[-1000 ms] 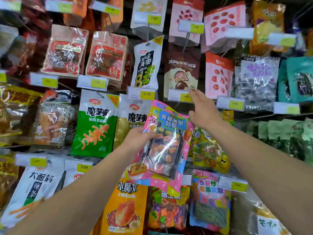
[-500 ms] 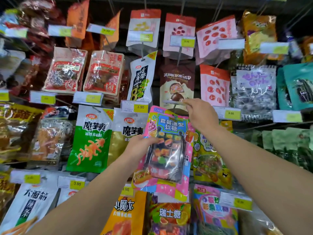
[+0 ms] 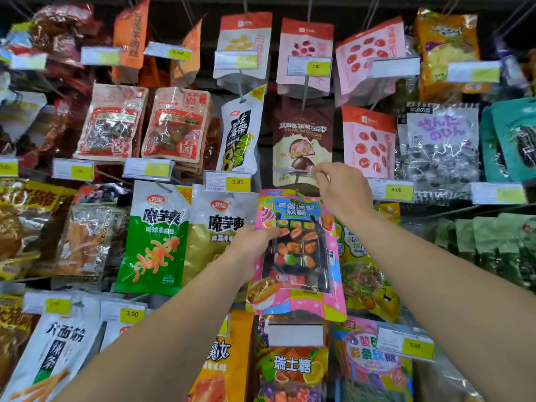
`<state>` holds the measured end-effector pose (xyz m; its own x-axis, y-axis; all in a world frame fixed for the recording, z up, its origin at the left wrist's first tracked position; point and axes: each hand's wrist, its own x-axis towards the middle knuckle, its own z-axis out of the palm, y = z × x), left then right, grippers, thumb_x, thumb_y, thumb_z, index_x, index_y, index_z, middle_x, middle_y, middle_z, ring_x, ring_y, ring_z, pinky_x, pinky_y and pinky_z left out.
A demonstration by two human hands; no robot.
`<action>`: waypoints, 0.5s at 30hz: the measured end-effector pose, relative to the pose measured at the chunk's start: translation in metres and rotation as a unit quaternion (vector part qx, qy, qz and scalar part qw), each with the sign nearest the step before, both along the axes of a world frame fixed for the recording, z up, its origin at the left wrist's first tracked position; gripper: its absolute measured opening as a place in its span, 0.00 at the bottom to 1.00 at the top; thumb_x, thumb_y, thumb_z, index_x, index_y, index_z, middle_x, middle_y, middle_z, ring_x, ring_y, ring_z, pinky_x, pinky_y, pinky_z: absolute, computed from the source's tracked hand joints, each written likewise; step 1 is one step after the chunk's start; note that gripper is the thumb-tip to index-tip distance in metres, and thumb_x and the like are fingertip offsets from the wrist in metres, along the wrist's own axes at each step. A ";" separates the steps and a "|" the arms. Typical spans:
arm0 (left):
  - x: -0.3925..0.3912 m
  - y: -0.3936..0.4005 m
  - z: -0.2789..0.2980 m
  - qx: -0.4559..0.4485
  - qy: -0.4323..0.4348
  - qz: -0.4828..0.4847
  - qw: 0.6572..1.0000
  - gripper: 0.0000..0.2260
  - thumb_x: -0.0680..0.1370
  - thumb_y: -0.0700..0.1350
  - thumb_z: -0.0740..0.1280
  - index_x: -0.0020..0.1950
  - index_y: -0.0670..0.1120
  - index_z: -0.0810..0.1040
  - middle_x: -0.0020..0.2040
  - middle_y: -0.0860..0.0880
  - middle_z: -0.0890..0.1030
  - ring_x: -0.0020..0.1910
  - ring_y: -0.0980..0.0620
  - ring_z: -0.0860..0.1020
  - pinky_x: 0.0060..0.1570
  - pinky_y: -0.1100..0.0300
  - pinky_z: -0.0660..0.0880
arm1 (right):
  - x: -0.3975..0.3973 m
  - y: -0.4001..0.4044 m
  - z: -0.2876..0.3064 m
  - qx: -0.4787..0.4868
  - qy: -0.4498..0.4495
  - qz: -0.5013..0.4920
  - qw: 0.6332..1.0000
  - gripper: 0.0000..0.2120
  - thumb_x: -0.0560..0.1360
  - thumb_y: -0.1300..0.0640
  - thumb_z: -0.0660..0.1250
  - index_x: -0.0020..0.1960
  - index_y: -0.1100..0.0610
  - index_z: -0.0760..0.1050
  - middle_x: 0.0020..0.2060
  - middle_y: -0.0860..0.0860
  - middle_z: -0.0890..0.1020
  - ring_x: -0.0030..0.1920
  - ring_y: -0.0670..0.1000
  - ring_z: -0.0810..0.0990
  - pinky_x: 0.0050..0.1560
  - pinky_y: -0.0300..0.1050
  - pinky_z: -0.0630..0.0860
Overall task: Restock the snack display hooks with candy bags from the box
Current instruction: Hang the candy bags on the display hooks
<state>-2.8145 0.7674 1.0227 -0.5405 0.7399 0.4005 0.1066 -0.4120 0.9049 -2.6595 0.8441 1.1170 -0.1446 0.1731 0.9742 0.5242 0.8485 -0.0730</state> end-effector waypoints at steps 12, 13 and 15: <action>-0.012 0.007 -0.020 -0.023 0.083 0.073 0.994 0.17 0.71 0.57 0.73 0.47 0.43 0.82 0.43 0.44 0.85 0.45 0.45 0.83 0.48 0.53 0.78 | -0.004 0.010 -0.123 -0.182 0.016 0.110 0.977 0.33 0.74 0.50 0.70 0.74 0.54 0.60 0.70 0.50 0.65 0.69 0.51 0.67 0.64 0.43 0.65; -0.012 0.005 -0.025 -0.034 0.141 0.117 0.982 0.18 0.72 0.58 0.73 0.45 0.43 0.82 0.39 0.44 0.84 0.41 0.45 0.81 0.43 0.54 0.78 | -0.003 0.008 -0.135 -0.226 0.017 0.134 0.965 0.34 0.74 0.49 0.71 0.75 0.52 0.59 0.70 0.49 0.65 0.70 0.51 0.66 0.64 0.42 0.63; -0.013 0.003 -0.038 -0.059 0.246 0.203 0.946 0.14 0.74 0.56 0.71 0.40 0.46 0.77 0.33 0.48 0.78 0.35 0.47 0.77 0.33 0.57 0.70 | -0.003 0.005 -0.158 -0.284 0.015 0.175 0.943 0.36 0.74 0.50 0.72 0.76 0.48 0.57 0.70 0.47 0.66 0.70 0.49 0.67 0.63 0.41 0.62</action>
